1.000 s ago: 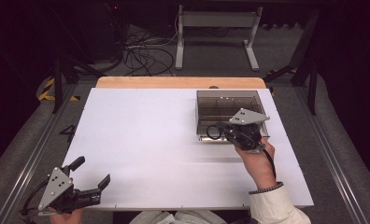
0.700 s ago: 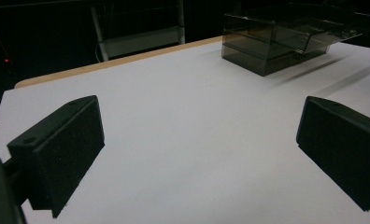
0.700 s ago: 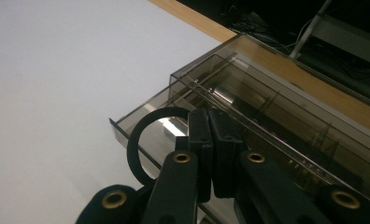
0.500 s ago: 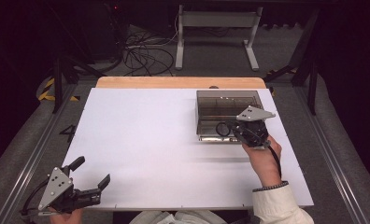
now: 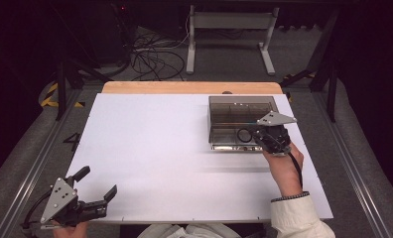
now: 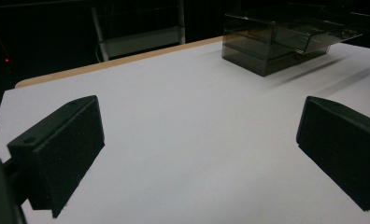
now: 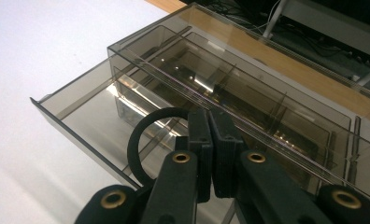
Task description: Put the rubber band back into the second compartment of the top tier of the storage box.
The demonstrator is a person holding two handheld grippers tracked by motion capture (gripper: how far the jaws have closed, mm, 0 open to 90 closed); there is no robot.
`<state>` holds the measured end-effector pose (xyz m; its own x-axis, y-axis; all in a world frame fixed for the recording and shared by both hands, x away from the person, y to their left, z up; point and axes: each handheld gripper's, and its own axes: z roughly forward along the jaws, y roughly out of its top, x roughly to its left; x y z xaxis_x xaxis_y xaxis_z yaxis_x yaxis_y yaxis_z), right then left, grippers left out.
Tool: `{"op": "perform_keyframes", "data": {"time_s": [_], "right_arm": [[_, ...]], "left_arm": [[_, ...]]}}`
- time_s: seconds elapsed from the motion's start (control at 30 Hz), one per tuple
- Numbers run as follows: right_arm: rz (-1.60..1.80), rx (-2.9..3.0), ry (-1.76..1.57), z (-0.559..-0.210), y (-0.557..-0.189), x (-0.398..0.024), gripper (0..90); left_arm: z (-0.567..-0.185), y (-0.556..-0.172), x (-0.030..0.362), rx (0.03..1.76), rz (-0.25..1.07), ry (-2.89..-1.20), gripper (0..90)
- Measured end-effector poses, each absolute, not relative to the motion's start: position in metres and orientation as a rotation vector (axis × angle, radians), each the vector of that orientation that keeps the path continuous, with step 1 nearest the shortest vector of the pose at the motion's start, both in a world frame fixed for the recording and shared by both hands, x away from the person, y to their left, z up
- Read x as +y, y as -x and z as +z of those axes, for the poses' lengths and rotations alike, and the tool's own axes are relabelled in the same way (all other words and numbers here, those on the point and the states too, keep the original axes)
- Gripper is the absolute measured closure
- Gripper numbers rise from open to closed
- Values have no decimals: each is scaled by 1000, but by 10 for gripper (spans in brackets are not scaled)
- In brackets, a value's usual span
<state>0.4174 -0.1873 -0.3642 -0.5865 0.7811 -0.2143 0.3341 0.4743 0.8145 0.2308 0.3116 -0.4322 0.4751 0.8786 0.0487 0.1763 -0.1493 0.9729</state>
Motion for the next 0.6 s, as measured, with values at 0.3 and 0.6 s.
{"op": "perform_keyframes", "data": {"time_s": [0.3, 0.6], "right_arm": [[984, 2141, -956, -367, -421, -192, 885], [976, 2141, -968, -368, -423, -194, 885]], "left_arm": [[-432, -231, 311, 927, 801, -1626, 19], [-432, -231, 311, 928, 801, -1626, 19]]}}
